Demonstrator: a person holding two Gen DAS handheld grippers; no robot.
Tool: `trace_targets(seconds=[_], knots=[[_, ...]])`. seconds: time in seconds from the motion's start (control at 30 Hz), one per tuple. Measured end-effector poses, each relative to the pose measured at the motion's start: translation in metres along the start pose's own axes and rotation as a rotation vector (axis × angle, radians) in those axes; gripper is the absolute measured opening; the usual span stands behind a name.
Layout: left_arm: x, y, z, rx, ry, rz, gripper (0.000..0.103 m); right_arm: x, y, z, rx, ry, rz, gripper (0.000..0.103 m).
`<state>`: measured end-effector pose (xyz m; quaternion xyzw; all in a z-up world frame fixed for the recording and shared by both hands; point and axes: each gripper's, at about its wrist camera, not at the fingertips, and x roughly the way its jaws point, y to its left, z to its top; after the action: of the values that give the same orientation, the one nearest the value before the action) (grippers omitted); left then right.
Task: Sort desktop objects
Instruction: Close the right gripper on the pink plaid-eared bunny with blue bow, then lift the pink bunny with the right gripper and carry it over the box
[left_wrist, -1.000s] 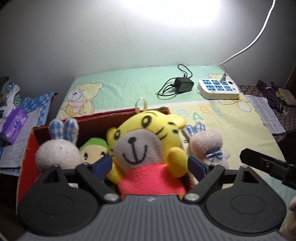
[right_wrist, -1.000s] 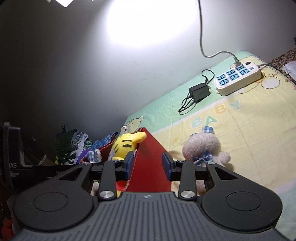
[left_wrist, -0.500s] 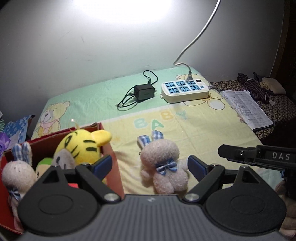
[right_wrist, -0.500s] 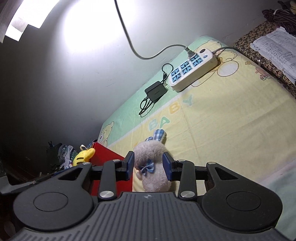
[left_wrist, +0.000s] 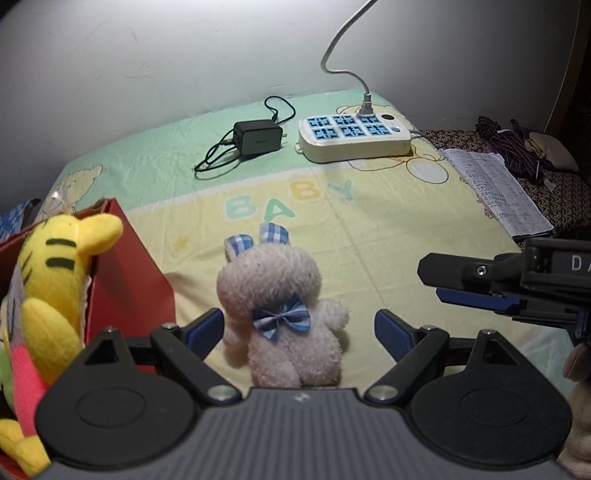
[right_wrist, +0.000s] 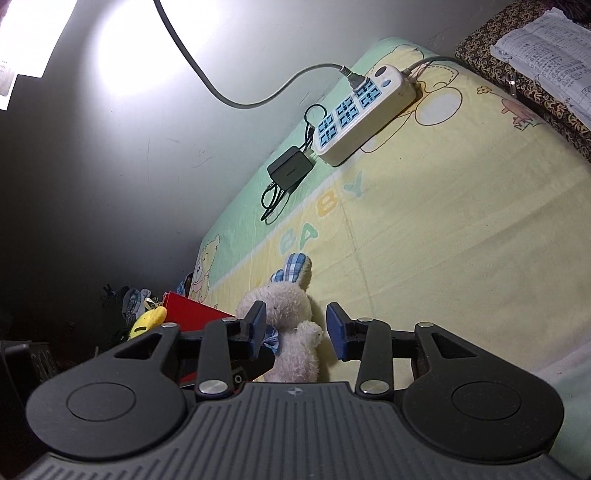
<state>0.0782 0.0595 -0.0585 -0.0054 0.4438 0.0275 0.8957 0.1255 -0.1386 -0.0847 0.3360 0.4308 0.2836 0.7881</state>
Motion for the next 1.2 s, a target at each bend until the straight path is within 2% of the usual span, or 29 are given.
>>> trace_targets(seconds=[0.17,0.27,0.6,0.8,0.93,1.07,1.2], knots=[[0.022,0.014,0.001,-0.061,0.033,0.005,0.088,0.027,-0.004,0.006,0.005,0.065,0.03,0.043],[0.035,0.015,0.001,-0.059,0.046,0.025,0.088,0.045,-0.006,0.011,0.004,0.097,0.043,0.044],[0.068,0.023,0.005,-0.085,0.099,0.01,0.088,0.096,-0.001,0.018,-0.04,0.197,0.106,0.048],[0.078,0.028,0.006,-0.107,0.107,-0.008,0.086,0.117,0.002,0.018,-0.078,0.245,0.132,0.061],[0.083,0.029,0.006,-0.117,0.117,-0.01,0.084,0.127,-0.002,0.016,-0.054,0.274,0.142,0.067],[0.083,0.026,0.007,-0.103,0.121,-0.008,0.083,0.127,0.0,0.015,-0.045,0.282,0.169,0.059],[0.077,0.027,0.004,-0.125,0.124,-0.032,0.083,0.12,0.007,0.013,-0.067,0.294,0.162,0.055]])
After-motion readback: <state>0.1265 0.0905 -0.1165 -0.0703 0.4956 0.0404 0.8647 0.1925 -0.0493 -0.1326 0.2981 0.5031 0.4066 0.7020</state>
